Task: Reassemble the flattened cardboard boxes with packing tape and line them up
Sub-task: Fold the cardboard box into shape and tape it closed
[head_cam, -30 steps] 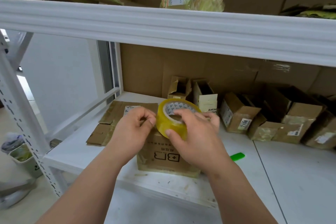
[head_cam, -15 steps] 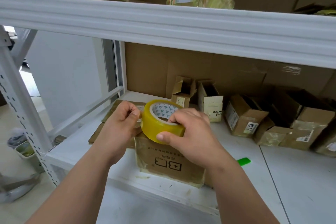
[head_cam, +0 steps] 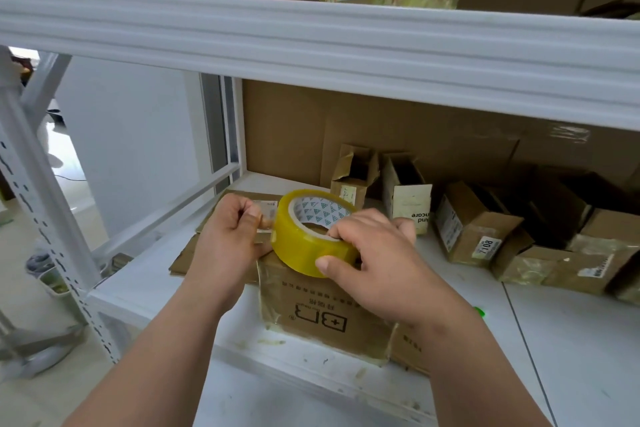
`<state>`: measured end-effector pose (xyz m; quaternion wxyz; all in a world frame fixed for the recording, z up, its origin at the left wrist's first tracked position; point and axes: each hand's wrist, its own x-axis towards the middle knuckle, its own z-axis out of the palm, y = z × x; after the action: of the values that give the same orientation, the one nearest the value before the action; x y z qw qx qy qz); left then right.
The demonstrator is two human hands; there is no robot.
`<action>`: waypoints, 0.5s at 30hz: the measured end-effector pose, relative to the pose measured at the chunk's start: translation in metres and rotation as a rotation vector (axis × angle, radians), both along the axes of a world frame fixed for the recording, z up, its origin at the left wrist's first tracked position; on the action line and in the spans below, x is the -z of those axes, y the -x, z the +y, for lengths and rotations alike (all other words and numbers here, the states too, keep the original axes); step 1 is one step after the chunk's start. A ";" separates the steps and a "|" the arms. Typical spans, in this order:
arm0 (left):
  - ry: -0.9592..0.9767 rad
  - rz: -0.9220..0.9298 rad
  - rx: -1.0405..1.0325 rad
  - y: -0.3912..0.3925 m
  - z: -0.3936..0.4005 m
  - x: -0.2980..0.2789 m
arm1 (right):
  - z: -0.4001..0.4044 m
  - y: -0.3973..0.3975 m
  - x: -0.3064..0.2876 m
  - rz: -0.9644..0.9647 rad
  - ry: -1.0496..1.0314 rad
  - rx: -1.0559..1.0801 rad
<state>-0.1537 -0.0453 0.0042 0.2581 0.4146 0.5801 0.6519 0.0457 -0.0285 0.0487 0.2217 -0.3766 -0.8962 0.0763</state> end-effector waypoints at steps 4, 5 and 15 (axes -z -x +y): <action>-0.027 -0.197 0.000 -0.001 0.002 -0.001 | -0.001 -0.005 -0.002 0.081 0.014 0.068; -0.028 -0.237 0.009 -0.001 0.002 -0.001 | -0.001 -0.007 -0.002 0.105 0.006 0.100; 0.032 -0.207 0.001 0.000 0.014 -0.005 | 0.003 -0.021 -0.008 -0.045 0.000 0.073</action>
<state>-0.1534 -0.0311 0.0096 0.3235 0.3410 0.5604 0.6819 0.0665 -0.0251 0.0565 0.2039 -0.4108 -0.8866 0.0597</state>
